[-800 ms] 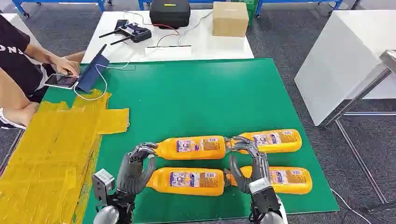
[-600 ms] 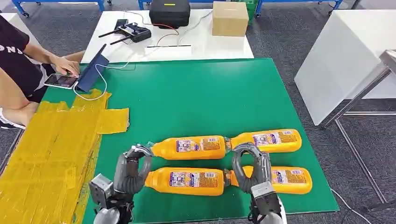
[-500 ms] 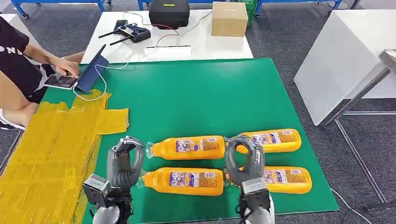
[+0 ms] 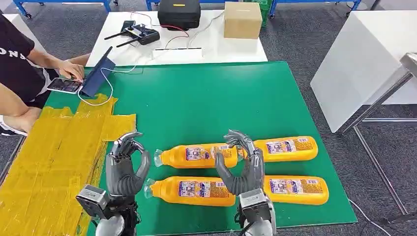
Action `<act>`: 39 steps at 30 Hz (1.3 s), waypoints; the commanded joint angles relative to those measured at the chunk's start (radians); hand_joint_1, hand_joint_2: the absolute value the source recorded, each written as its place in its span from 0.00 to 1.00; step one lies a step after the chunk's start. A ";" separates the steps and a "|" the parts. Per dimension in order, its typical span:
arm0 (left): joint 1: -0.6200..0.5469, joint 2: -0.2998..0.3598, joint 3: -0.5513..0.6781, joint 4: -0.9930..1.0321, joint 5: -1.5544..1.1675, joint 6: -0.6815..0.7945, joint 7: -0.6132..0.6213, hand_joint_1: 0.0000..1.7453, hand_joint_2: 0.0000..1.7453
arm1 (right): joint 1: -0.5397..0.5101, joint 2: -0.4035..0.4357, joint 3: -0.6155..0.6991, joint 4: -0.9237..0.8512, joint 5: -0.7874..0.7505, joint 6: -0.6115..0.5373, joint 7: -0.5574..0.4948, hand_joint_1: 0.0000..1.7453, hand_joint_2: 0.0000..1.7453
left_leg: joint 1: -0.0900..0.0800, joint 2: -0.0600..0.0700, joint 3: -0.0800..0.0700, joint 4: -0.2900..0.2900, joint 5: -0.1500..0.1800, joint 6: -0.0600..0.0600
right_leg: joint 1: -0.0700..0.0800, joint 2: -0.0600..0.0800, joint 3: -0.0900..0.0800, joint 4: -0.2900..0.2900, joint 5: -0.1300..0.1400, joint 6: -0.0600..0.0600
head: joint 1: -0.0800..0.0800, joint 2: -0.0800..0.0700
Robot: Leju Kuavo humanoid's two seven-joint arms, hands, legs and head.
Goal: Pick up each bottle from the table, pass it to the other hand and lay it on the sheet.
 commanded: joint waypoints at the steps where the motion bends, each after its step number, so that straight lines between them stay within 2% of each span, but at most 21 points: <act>1: -0.003 -0.010 0.031 0.028 0.015 -0.012 0.002 0.00 1.00 | -0.032 -0.032 0.036 0.039 0.069 -0.065 0.022 0.00 1.00 | 0.001 0.002 0.002 -0.001 -0.001 -0.002 | 0.001 0.001 0.002 -0.001 0.000 -0.001 | 0.000 0.000; 5: -0.003 -0.010 0.031 0.028 0.015 -0.012 0.002 0.00 1.00 | -0.032 -0.032 0.036 0.039 0.069 -0.065 0.022 0.00 1.00 | 0.001 0.001 0.002 -0.001 -0.001 -0.001 | 0.001 0.000 0.002 -0.001 0.000 -0.001 | 0.000 0.000; 10: -0.007 -0.016 0.026 0.035 0.013 -0.020 0.007 0.00 1.00 | -0.053 -0.038 0.070 0.073 0.224 -0.165 0.060 0.00 1.00 | 0.001 0.001 0.002 -0.001 -0.001 -0.001 | 0.001 0.001 0.002 -0.001 0.000 -0.001 | 0.000 0.000; 12: -0.007 -0.016 0.026 0.035 0.013 -0.020 0.007 0.00 1.00 | -0.053 -0.038 0.070 0.073 0.224 -0.165 0.060 0.00 1.00 | 0.001 0.002 0.002 -0.001 -0.001 -0.002 | 0.001 0.001 0.002 -0.002 0.000 -0.001 | 0.000 0.000; 17: -0.014 -0.015 0.032 0.036 0.020 -0.036 0.013 0.00 1.00 | -0.121 -0.063 0.136 0.179 0.501 -0.276 0.196 0.00 1.00 | 0.001 0.002 0.003 -0.001 0.000 -0.002 | 0.001 0.002 0.003 -0.002 0.001 -0.001 | 0.000 0.000; 18: -0.014 -0.015 0.034 0.035 0.021 -0.037 0.013 0.00 1.00 | -0.126 -0.066 0.142 0.188 0.519 -0.279 0.204 0.00 1.00 | 0.001 0.003 0.003 -0.001 0.000 -0.001 | 0.001 0.002 0.003 -0.002 0.001 -0.001 | 0.000 0.000; 19: -0.015 -0.014 0.038 0.033 0.025 -0.046 0.015 0.00 1.00 | -0.150 -0.077 0.162 0.225 0.605 -0.298 0.258 0.00 1.00 | 0.002 0.003 0.003 -0.001 -0.001 -0.002 | 0.002 0.002 0.003 -0.002 0.001 -0.001 | 0.000 0.000; 21: -0.016 -0.014 0.040 0.032 0.027 -0.051 0.016 0.00 1.00 | -0.163 -0.078 0.166 0.247 0.623 -0.305 0.272 0.00 1.00 | 0.002 0.004 0.004 -0.002 -0.001 -0.002 | 0.002 0.003 0.004 -0.003 0.001 -0.001 | 0.000 0.000; 25: -0.030 -0.016 0.055 0.039 0.038 -0.084 0.019 0.00 1.00 | -0.248 -0.122 0.217 0.342 0.835 -0.273 0.435 0.00 1.00 | 0.001 0.003 0.004 -0.001 0.000 -0.002 | 0.001 0.002 0.003 -0.003 0.001 -0.001 | 0.000 0.000; 36: -0.034 -0.015 0.057 0.042 0.040 -0.089 0.019 0.00 1.00 | -0.263 -0.128 0.221 0.361 0.851 -0.263 0.447 0.00 1.00 | 0.001 0.001 0.003 -0.001 -0.001 -0.002 | 0.001 0.000 0.003 -0.002 0.000 -0.001 | 0.000 0.000; 39: -0.038 -0.017 0.057 0.048 0.044 -0.109 0.018 0.00 1.00 | -0.294 -0.152 0.246 0.402 0.947 -0.234 0.529 0.00 1.00 | 0.001 0.001 0.003 -0.001 -0.001 -0.002 | 0.001 0.000 0.003 -0.002 0.000 -0.001 | 0.000 0.000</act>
